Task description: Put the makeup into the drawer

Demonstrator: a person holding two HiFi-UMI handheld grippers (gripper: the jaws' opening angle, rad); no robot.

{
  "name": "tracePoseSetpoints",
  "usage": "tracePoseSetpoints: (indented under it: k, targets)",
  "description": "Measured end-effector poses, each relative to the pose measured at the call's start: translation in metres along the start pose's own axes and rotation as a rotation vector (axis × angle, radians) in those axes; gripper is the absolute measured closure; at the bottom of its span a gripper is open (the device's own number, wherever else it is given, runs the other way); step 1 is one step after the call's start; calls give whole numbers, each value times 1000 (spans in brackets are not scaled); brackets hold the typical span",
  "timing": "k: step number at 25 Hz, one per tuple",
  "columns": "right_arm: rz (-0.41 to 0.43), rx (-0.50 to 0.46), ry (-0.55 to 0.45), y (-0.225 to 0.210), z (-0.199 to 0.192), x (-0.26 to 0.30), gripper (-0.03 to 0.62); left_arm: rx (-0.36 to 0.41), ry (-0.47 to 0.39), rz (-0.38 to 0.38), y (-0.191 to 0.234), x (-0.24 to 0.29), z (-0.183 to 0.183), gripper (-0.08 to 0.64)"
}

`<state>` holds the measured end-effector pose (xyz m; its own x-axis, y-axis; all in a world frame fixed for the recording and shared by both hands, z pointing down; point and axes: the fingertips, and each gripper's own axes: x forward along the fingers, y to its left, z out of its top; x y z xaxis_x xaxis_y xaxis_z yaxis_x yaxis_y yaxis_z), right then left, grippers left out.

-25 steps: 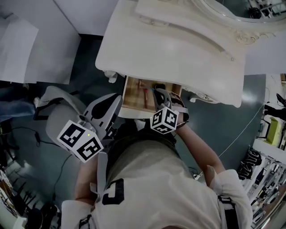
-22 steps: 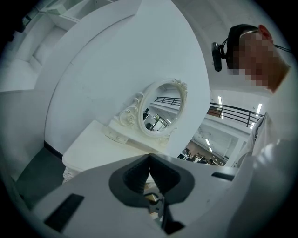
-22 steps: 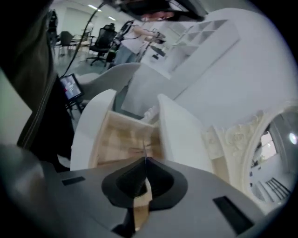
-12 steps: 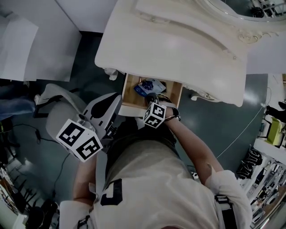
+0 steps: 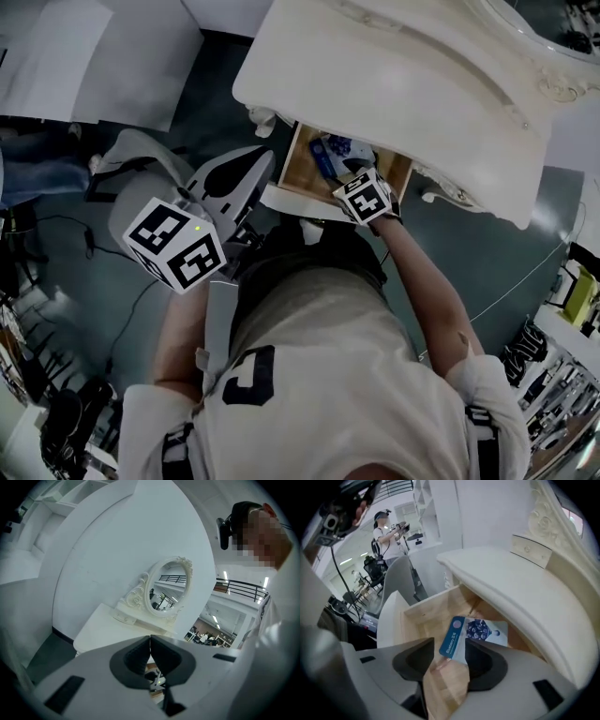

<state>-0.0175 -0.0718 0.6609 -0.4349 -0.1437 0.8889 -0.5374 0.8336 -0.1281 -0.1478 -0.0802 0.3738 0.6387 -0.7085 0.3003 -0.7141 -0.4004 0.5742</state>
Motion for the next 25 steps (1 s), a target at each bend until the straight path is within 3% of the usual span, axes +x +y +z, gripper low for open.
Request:
tracePoseSetpoints:
  k: [6,8,10,14,19,22,25]
  targets:
    - [-41,165,-125,-14,12,-38,399,6,-23,-5,10,-11,8,502]
    - [-11,222,-173,-8,20,-52,435,3,-24,-26,9,-13,7,502]
    - [38,281,-263,1,35,-74,538,1,-20,-55,6,-12,6,502]
    - [160,384,-506,24,77,-138,563,-2,15,-131,-12,2,-1,502]
    - [190,417,-722,47,104,-220,563,37,80,-246,-47,23,-7,502]
    - [174,402,-805,60,105,-259,563,86,110,-324,-76,29,-11,502]
    - [169,399,-873,65,106,-289,563,101,115,-348,-94,30,-15,502]
